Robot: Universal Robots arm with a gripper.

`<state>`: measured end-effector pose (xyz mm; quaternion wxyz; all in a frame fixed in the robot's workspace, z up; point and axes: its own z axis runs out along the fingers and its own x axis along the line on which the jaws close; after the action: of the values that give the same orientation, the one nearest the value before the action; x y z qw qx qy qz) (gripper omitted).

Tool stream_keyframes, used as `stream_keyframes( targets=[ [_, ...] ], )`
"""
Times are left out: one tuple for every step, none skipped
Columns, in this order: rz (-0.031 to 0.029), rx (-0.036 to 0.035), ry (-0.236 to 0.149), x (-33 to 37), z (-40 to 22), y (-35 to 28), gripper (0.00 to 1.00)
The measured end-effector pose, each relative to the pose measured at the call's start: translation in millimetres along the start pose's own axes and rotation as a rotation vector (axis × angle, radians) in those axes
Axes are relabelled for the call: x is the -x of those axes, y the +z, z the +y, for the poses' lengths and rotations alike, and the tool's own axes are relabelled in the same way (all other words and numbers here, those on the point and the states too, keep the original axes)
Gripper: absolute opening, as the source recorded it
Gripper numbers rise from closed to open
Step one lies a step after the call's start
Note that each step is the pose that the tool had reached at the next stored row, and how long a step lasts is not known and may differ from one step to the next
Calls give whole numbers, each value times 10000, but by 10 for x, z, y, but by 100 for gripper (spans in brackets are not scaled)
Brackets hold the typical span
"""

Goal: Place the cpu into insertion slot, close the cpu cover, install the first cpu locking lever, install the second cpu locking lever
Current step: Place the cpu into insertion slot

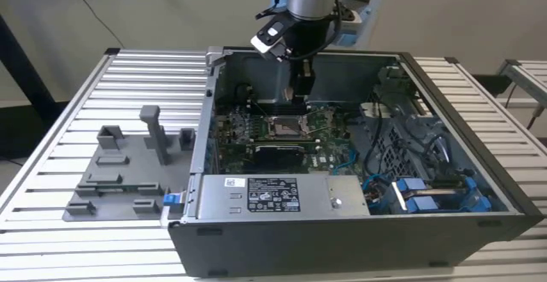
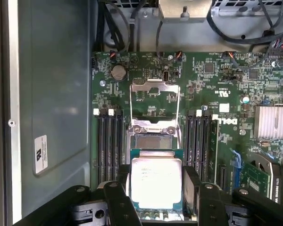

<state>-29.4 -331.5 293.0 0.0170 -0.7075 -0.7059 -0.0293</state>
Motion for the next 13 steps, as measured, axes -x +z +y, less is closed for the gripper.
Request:
stream_keyframes(
  targets=[
    [1,13,-1,-3,-13,18,54],
    [0,23,-2,-5,-23,35,54],
    [-1,33,-2,-7,-33,51,54],
    [-1,43,-3,-8,-43,69,54],
    [0,50,-3,-9,-50,83,54],
    [0,57,-4,-10,-57,100,54],
    [1,65,-4,-11,-64,116,54],
    [0,72,-5,-12,-71,132,54],
    [0,79,-5,-13,-77,147,54],
    [0,85,-5,-15,-83,162,54],
    [0,91,-6,-17,-87,178,54],
    [0,94,-6,-19,-89,192,54],
    [0,96,-6,-20,-90,206,54]
  ],
)
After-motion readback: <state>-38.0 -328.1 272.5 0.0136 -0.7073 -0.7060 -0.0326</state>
